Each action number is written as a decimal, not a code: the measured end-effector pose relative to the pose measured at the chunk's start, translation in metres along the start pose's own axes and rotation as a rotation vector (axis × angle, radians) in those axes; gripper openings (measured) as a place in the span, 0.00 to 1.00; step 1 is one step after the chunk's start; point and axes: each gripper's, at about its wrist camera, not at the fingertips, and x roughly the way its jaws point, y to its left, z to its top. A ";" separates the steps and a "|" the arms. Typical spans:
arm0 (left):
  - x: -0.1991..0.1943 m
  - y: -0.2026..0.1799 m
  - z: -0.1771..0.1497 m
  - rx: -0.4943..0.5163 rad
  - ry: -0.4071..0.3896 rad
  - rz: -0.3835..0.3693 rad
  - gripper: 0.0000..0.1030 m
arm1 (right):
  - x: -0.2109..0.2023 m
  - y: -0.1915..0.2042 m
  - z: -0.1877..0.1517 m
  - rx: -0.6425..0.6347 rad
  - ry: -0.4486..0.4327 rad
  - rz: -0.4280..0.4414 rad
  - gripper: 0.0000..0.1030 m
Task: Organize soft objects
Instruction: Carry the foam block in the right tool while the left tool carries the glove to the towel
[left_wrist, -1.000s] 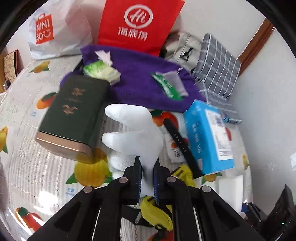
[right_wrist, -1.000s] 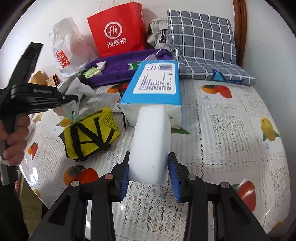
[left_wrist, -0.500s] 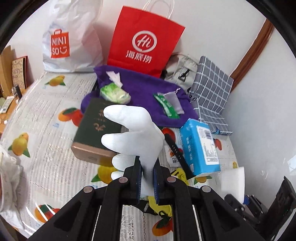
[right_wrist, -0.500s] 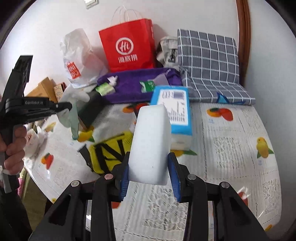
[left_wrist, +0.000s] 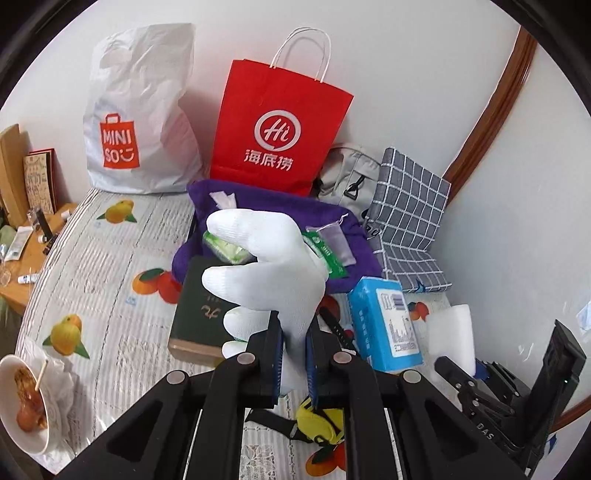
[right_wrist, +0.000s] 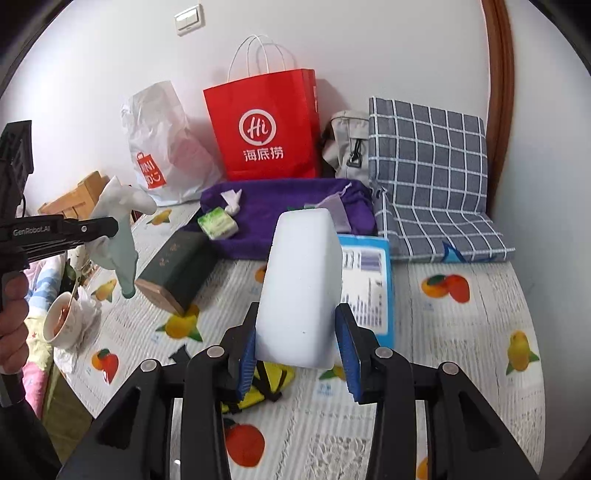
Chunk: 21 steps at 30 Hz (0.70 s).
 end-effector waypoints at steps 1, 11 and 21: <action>0.000 -0.001 0.004 0.005 -0.004 0.004 0.10 | 0.002 0.000 0.004 0.003 0.000 0.000 0.38; 0.005 -0.007 0.032 0.050 -0.046 0.061 0.10 | 0.019 -0.010 0.038 0.059 0.002 0.015 0.38; 0.023 0.001 0.056 0.057 -0.055 0.084 0.10 | 0.038 -0.008 0.074 0.034 -0.014 0.004 0.38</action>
